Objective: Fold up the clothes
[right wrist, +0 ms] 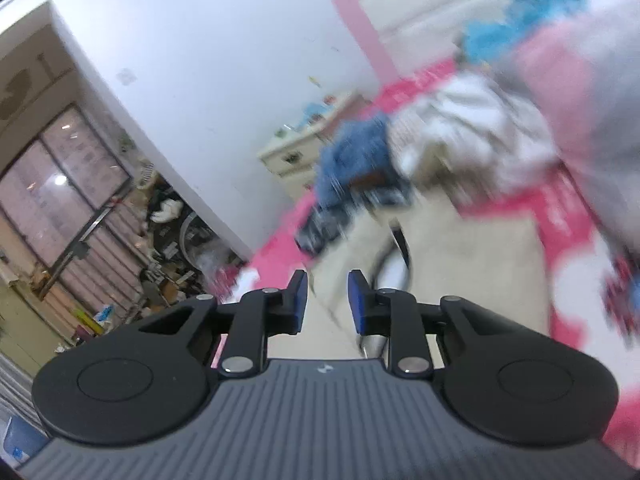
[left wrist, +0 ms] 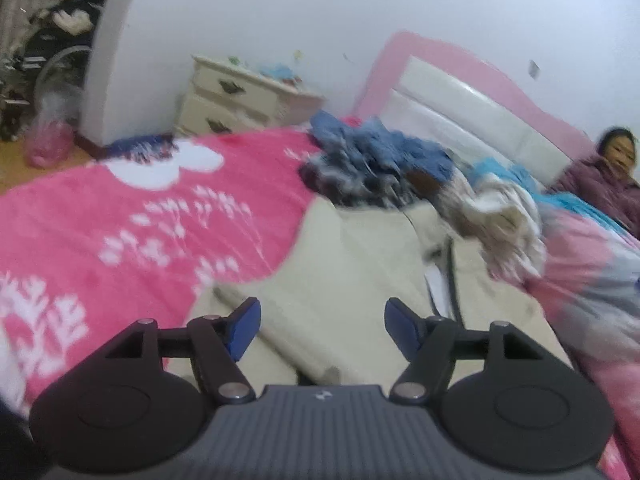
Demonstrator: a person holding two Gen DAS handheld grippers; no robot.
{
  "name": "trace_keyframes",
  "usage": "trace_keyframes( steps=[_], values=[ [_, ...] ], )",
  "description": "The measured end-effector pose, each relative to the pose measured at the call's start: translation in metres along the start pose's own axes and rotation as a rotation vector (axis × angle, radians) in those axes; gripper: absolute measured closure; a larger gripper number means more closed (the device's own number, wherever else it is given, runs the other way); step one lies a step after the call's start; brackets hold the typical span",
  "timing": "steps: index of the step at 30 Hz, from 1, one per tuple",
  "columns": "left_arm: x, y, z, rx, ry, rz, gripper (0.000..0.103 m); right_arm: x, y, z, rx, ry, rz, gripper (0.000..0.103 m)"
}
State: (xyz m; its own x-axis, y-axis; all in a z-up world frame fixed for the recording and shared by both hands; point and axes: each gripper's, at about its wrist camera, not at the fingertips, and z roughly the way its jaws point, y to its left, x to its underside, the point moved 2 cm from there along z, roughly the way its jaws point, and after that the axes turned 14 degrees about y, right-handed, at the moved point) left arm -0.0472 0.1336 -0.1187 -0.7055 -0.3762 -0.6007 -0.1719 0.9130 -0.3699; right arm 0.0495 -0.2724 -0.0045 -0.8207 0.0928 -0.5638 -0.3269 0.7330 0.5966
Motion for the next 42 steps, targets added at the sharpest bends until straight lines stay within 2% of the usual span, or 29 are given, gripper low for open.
trace_keyframes(
  steps=[3,6,7,9,11,13,16,17,20,24,25,26,29,31,34,38,42],
  values=[
    [0.020,-0.001,-0.006,-0.014,0.083,0.013,0.033,0.052,-0.004,0.018,0.028,0.085,0.014,0.080],
    [0.038,-0.004,-0.009,-0.030,0.174,0.044,0.033,0.093,0.003,0.049,0.096,0.189,-0.035,0.081],
    [0.044,-0.006,-0.010,-0.052,0.197,0.064,0.033,0.104,0.003,0.060,0.108,0.228,-0.039,0.081],
    [0.054,-0.011,-0.006,-0.106,0.266,0.129,0.033,0.125,-0.006,0.073,0.209,0.291,-0.062,0.083],
    [0.063,-0.011,-0.005,-0.203,0.319,0.159,0.037,0.141,-0.017,0.079,0.290,0.332,-0.072,0.087],
    [0.064,-0.013,-0.015,-0.219,0.316,0.179,0.038,0.146,-0.028,0.060,0.269,0.290,0.021,0.087],
    [0.061,-0.015,-0.035,-0.236,0.295,0.192,0.037,0.148,-0.024,0.039,0.336,0.212,0.039,0.084],
    [0.059,-0.018,-0.041,-0.227,0.283,0.203,0.036,0.150,-0.024,0.034,0.326,0.182,0.051,0.083],
    [0.055,-0.037,-0.048,-0.164,0.270,0.257,0.036,0.158,-0.023,0.026,0.260,0.125,0.097,0.082],
    [0.060,-0.073,-0.033,-0.050,0.246,0.358,0.037,0.166,-0.021,0.041,0.228,0.134,0.063,0.082],
    [0.065,-0.081,-0.021,-0.022,0.276,0.389,0.037,0.166,-0.022,0.044,0.218,0.137,0.061,0.082],
    [0.073,-0.086,-0.010,-0.025,0.306,0.416,0.040,0.166,-0.021,0.044,0.215,0.132,0.058,0.082],
    [0.097,-0.087,0.009,-0.086,0.365,0.454,0.041,0.167,-0.022,0.041,0.226,0.104,0.060,0.082],
    [0.103,-0.080,0.002,-0.059,0.335,0.434,0.041,0.168,-0.026,0.037,0.226,0.086,0.086,0.082],
    [0.102,-0.066,-0.005,-0.019,0.352,0.339,0.040,0.167,-0.029,0.034,0.225,0.069,0.099,0.082],
    [0.105,-0.052,-0.017,-0.003,0.354,0.276,0.037,0.164,-0.030,0.034,0.231,0.055,0.092,0.082],
    [0.114,-0.045,-0.024,-0.061,0.398,0.292,0.037,0.163,-0.029,0.029,0.224,0.028,0.085,0.082]
  ],
)
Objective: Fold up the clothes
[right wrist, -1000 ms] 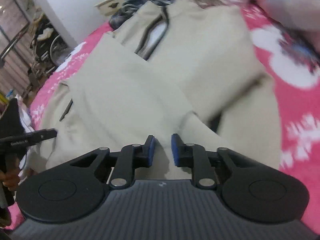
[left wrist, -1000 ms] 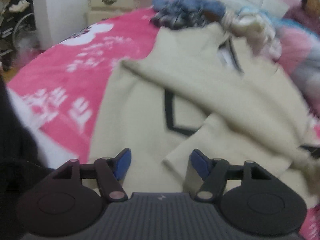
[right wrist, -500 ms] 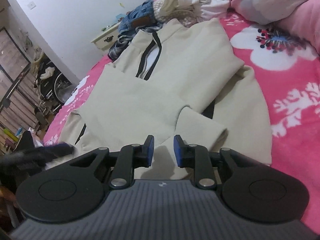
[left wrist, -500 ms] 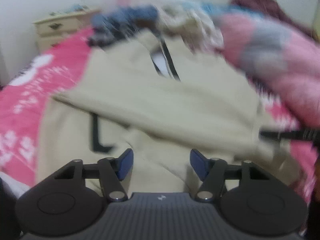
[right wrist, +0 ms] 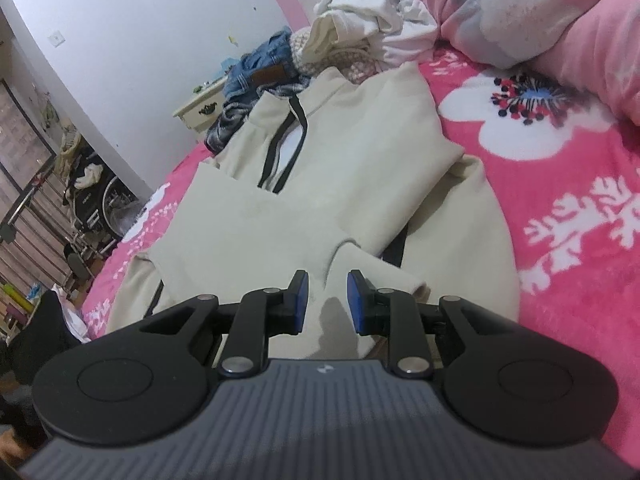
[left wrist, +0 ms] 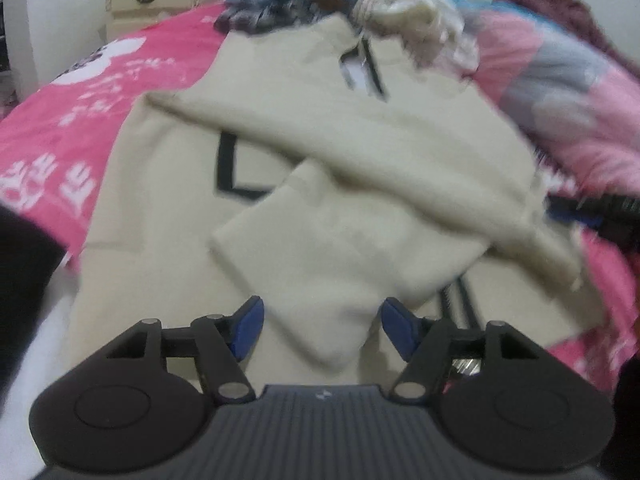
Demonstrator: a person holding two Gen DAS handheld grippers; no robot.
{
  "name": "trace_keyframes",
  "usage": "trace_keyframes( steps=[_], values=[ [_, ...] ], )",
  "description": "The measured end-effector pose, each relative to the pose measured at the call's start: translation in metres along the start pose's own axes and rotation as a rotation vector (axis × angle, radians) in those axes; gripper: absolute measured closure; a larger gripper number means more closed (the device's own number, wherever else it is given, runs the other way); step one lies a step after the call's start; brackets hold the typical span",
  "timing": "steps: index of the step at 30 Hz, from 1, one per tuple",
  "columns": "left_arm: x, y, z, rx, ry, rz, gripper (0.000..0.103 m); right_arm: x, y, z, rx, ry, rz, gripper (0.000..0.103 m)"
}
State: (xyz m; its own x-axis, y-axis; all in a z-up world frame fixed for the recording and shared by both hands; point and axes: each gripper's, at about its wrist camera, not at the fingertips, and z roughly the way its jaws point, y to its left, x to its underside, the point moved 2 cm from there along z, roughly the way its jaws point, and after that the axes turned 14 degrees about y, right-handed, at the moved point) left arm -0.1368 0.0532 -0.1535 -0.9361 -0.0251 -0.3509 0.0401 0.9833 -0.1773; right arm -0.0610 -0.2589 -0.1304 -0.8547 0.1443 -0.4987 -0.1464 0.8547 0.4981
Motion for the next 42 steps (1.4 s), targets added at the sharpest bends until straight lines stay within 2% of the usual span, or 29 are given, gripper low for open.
trace_keyframes(
  steps=[5,8,11,13,14,16,20,21,28,34,42],
  values=[
    [0.014,0.000,-0.017,-0.025,-0.010,0.002,0.036,-0.004,-0.005,-0.008,-0.023,-0.037,0.018,0.082],
    [0.018,-0.001,-0.033,-0.037,-0.045,0.012,0.033,-0.005,-0.006,-0.015,-0.031,-0.058,0.019,0.073],
    [0.015,-0.004,-0.047,-0.046,-0.077,0.020,0.027,-0.004,-0.002,-0.023,-0.035,-0.082,0.007,0.054],
    [0.009,-0.008,-0.055,-0.043,-0.103,0.012,0.019,-0.004,0.001,-0.029,-0.037,-0.097,0.000,0.036],
    [0.007,-0.012,-0.060,-0.046,-0.120,0.009,0.014,-0.002,0.005,-0.032,-0.026,-0.104,-0.013,0.032],
    [0.001,-0.018,-0.070,-0.051,-0.163,0.006,0.010,0.004,0.018,-0.041,0.014,-0.123,-0.056,0.012],
    [-0.009,-0.031,-0.087,-0.051,-0.218,0.013,0.003,0.015,0.035,-0.052,0.061,-0.156,-0.110,0.006],
    [-0.011,-0.035,-0.091,-0.049,-0.228,0.018,0.001,0.017,0.037,-0.053,0.063,-0.158,-0.113,0.001],
    [-0.009,-0.056,-0.100,-0.053,-0.262,0.057,0.000,0.037,0.049,-0.062,0.017,-0.135,-0.085,0.001],
    [-0.012,-0.061,-0.102,-0.079,-0.287,0.053,0.000,0.040,0.058,-0.059,0.022,-0.153,-0.146,0.001],
    [-0.012,-0.064,-0.103,-0.051,-0.288,0.057,0.000,0.038,0.045,-0.065,-0.070,-0.184,-0.094,0.001]
  ],
)
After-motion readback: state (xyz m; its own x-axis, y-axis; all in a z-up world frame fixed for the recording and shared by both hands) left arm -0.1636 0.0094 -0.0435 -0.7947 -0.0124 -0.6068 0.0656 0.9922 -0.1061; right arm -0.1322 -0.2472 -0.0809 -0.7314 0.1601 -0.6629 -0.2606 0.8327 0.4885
